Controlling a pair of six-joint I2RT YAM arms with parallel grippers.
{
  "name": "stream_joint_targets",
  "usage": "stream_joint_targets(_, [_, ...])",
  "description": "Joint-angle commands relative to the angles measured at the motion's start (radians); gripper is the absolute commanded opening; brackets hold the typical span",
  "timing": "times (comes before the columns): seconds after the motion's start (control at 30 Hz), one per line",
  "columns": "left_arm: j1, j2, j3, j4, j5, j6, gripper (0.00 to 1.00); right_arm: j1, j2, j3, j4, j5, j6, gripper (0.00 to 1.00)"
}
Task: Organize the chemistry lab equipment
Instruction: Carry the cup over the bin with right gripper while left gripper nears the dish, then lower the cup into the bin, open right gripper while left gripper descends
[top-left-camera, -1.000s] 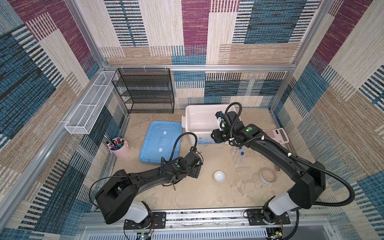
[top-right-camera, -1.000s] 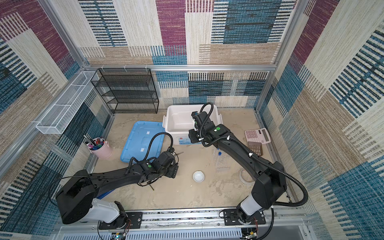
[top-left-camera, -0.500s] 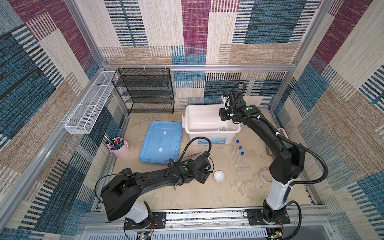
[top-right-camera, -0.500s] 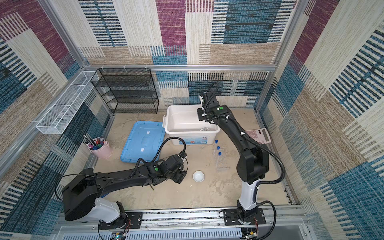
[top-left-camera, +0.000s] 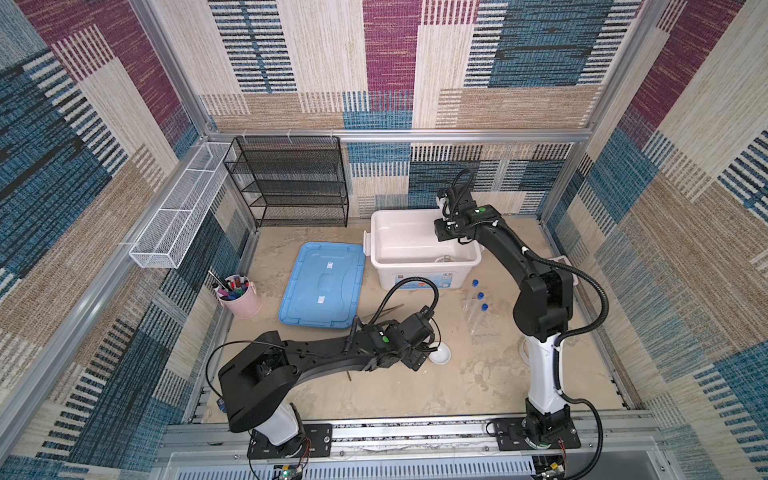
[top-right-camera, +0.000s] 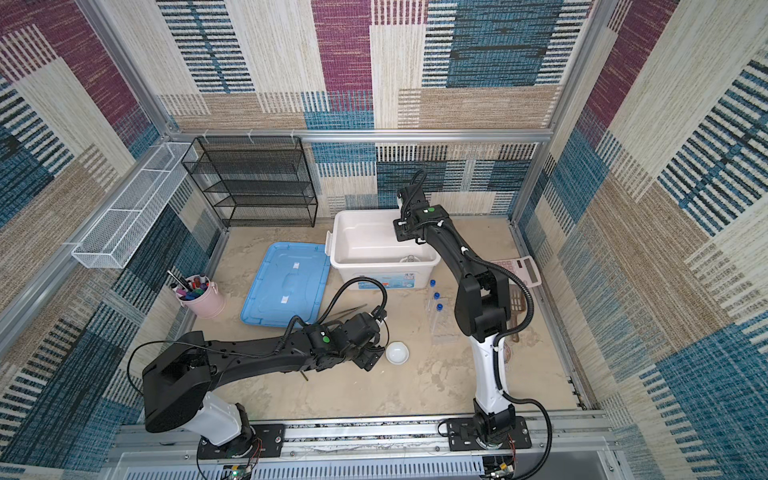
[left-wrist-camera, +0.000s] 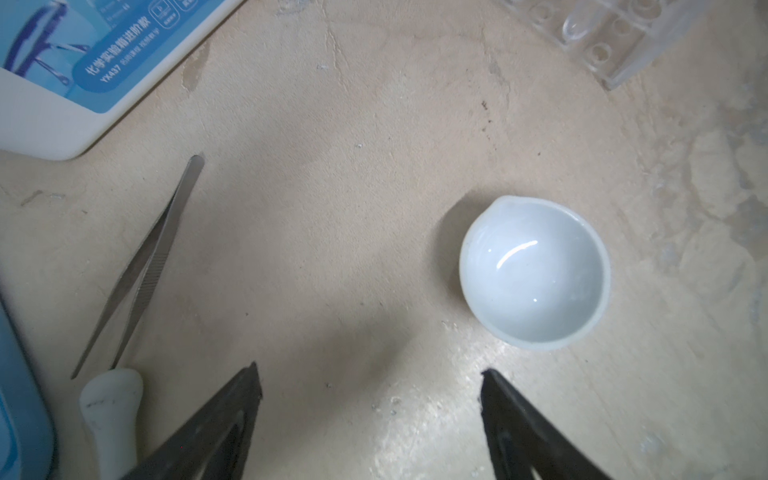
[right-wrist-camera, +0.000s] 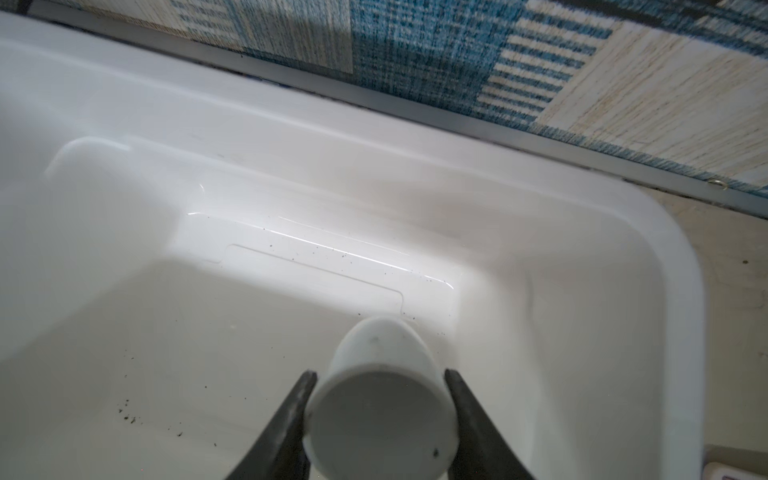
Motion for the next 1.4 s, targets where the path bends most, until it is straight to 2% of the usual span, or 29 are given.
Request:
stream_joint_targets(0.0, [-0.003,0.009,0.011,-0.016,-0.011,-0.001,0.86,-0.002,0.016,0.012,0.001,-0.007,0.004,0.41])
stream_joint_targets(0.63, [-0.017,0.031,0.04,-0.018,-0.024,-0.004,0.86,-0.041,0.081,-0.003,0.004,-0.055,0.024,0.4])
stream_joint_targets(1.07, [-0.019,0.039,0.042,-0.019,-0.036,-0.005,0.86,-0.041,0.04,-0.08,0.029,-0.049,0.032,0.38])
stream_joint_targets(1.37, [-0.02,0.052,0.044,-0.027,-0.047,-0.013,0.86,-0.042,0.102,-0.02,-0.009,-0.051,0.033,0.37])
